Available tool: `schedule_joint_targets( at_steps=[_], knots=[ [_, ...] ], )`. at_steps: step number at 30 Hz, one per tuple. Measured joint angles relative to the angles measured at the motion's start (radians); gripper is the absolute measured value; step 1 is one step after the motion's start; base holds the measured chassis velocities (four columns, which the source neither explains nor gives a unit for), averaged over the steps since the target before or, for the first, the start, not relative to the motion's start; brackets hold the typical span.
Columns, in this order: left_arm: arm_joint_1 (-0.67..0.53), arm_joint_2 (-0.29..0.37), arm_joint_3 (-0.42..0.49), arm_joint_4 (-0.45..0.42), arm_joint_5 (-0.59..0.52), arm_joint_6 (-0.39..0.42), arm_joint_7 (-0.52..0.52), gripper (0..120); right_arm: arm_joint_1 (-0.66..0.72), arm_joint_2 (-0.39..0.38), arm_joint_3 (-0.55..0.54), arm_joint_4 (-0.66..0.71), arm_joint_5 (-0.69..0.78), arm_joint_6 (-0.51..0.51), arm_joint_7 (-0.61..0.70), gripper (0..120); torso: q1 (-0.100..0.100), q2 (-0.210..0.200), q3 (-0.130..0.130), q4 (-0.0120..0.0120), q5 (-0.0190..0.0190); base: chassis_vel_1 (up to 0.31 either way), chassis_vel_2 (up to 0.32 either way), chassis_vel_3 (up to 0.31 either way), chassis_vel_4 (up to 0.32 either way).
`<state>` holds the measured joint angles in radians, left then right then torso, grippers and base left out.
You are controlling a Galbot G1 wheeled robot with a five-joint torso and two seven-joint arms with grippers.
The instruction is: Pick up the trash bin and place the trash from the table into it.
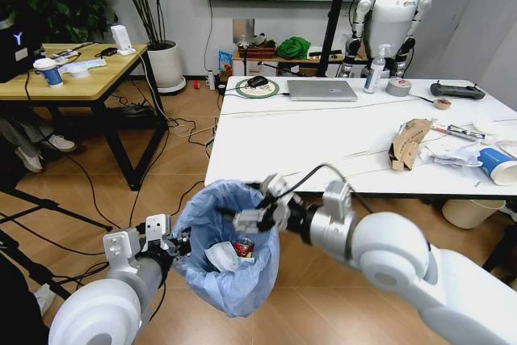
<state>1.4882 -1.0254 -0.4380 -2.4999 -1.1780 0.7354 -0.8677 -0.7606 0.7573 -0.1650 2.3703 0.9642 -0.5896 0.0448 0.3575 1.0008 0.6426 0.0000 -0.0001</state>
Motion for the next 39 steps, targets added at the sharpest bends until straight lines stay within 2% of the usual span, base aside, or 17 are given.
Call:
schedule_joint_targets(
  at_steps=[4,14,25,26,28,31,35,38,39],
  knots=[
    [-0.002,0.000,0.002,0.000,0.000,0.000,-0.001,0,0.020,0.007,-0.022,0.001,0.003,-0.008,0.009,100,0.000,0.000,0.000,0.0001,0.0001,0.000,0.000,0.000,0.000],
    [-0.018,0.000,0.001,0.000,-0.010,0.000,-0.002,0,0.056,0.031,-0.065,-0.026,0.013,-0.022,0.032,100,0.000,0.000,0.000,0.0001,0.0000,0.000,0.000,0.000,0.000],
    [-0.026,0.001,0.000,0.000,-0.022,0.000,-0.004,0,0.046,0.056,0.009,-0.040,0.026,-0.016,0.082,100,0.000,0.000,0.000,0.0001,0.0000,0.000,0.000,0.000,0.000],
    [-0.027,0.001,0.001,0.000,-0.023,0.000,-0.004,0,0.033,0.064,0.063,-0.044,0.040,-0.015,0.109,100,0.000,0.000,0.000,0.0002,0.0000,0.000,0.000,0.000,0.000],
    [-0.027,0.001,0.002,0.000,-0.023,0.000,-0.004,0,0.022,0.067,0.091,-0.046,0.042,-0.015,0.117,100,0.000,0.000,0.000,0.0004,0.0000,0.000,0.000,0.000,0.000],
    [-0.025,0.000,0.005,0.000,-0.022,0.000,-0.004,0,-0.079,0.074,0.252,-0.056,0.023,-0.003,0.156,100,0.000,0.000,0.000,0.0000,0.0001,0.000,0.000,0.000,0.000],
    [-0.022,-0.001,0.006,0.000,-0.019,0.000,-0.004,0,-0.141,0.081,0.312,-0.060,-0.020,0.013,0.210,100,0.000,0.000,0.000,0.0000,0.0002,0.000,0.000,0.000,0.000],
    [-0.015,-0.001,0.008,0.000,-0.007,0.000,-0.002,0,-0.241,0.112,0.424,-0.072,-0.153,0.026,0.227,100,0.000,0.000,0.000,-0.0001,0.0002,-0.009,-0.016,0.011,0.020],
    [-0.015,-0.001,0.008,0.000,-0.007,0.000,-0.002,0,-0.241,0.112,0.424,-0.072,-0.153,0.026,0.227,100,0.000,0.000,0.000,-0.0001,0.0002,-0.027,-0.049,0.033,0.061]
  ],
)
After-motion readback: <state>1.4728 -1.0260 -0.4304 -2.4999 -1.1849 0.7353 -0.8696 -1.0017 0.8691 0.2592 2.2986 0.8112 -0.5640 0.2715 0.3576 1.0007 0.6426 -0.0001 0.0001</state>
